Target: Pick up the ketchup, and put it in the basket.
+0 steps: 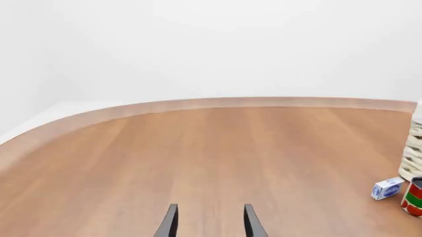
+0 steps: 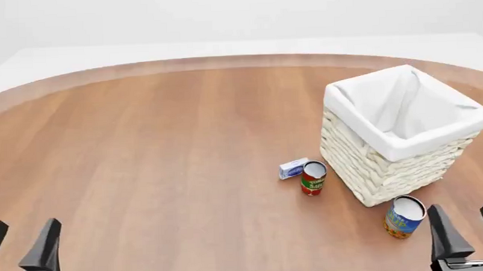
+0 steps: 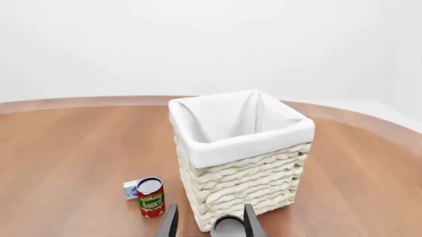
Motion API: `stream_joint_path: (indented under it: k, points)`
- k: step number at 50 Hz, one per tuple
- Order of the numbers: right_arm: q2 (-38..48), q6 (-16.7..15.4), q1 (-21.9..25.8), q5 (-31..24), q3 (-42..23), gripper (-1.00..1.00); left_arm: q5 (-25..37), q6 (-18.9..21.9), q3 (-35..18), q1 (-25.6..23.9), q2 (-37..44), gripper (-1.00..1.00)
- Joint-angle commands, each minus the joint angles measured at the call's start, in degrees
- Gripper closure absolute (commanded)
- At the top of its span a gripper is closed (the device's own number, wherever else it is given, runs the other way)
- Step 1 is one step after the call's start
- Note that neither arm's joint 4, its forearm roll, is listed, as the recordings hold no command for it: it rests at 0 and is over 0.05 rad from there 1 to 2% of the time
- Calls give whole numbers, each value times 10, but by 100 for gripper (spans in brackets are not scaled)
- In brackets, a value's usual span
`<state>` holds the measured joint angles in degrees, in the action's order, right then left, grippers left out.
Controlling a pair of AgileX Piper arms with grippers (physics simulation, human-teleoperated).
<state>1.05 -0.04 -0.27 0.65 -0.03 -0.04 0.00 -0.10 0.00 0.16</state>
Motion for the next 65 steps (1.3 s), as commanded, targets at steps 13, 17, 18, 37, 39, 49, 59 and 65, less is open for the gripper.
stream_joint_path:
  k: [13,17,18,37,39,49,59,65]
  points:
    - [20,-7,-13,18,0,-100,-1,0,-1,0,3,-100]
    - [-4,-13,-9,3,0,-100,-1,0,-1,0,3,-100]
    - [-6,-14,-7,2,0,-100,-1,0,-1,0,3,-100]
    - [-7,-6,3,-4,-5,-100,-1,0,-1,0,3,-100]
    - [-6,-5,4,-6,-7,-100,-1,0,-1,0,3,-100]
    - [-6,-1,27,-34,-31,-100,-1,0,-1,0,3,-100]
    - [-7,12,36,-67,-57,-100,-1,0,-1,0,3,-100]
    - [0,18,48,-75,-71,-100,-1,0,-1,0,3,-100]
